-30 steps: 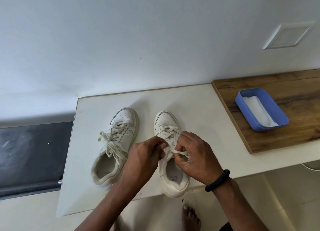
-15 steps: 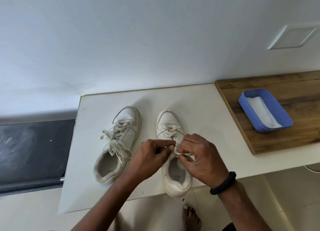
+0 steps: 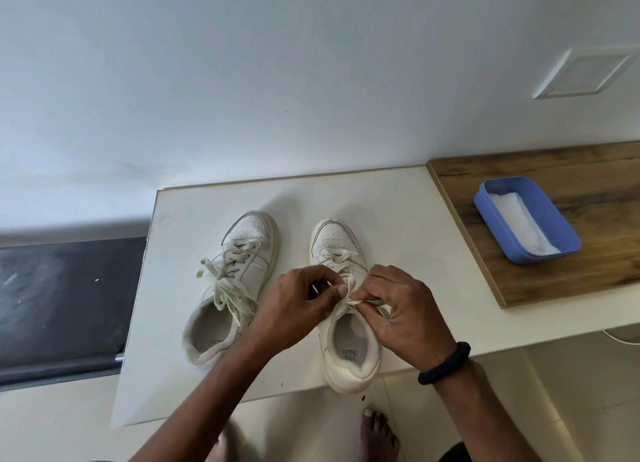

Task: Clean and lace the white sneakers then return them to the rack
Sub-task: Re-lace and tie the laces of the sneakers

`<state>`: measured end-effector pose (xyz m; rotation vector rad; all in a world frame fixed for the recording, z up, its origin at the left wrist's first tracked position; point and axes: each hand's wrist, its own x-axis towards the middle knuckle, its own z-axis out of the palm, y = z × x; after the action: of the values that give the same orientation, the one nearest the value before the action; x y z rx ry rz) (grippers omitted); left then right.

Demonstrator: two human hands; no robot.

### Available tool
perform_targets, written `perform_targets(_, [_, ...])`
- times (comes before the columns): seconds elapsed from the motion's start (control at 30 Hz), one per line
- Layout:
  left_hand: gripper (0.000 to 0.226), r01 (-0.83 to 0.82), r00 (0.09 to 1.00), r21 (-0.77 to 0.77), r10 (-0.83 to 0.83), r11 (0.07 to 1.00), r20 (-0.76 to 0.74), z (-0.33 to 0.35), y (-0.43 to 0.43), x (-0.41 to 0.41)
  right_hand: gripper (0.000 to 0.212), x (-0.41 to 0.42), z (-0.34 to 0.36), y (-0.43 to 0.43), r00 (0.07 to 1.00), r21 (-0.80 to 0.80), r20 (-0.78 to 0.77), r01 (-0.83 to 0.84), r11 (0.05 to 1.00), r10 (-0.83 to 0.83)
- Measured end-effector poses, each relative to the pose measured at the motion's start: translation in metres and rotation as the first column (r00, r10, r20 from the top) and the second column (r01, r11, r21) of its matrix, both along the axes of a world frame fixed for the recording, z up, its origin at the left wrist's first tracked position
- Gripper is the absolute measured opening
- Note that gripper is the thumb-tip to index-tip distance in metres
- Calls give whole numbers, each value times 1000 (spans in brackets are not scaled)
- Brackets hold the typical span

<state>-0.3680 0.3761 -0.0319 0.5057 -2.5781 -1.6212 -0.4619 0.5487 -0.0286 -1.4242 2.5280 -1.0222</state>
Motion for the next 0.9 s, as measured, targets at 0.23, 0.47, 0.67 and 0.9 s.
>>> perform_targets(0.23, [10, -121, 993, -104, 122, 987, 5, 1, 4, 0, 14, -2, 1, 2, 990, -43, 131, 52, 998, -46])
perform_targets(0.47, [13, -281, 955, -134, 290, 950, 55, 10, -10, 6, 26, -3, 4, 7, 947, -82, 295, 157, 984, -126])
perform_targets(0.67, [9, -308, 942, -312, 334, 899, 32, 13, -13, 9, 24, -1, 4, 3, 953, -96, 279, 153, 984, -121])
perform_targets(0.9, [7, -292, 947, -506, 319, 812, -34, 17, -15, 15, 24, -3, 3, 5, 944, -95, 292, 189, 977, -154])
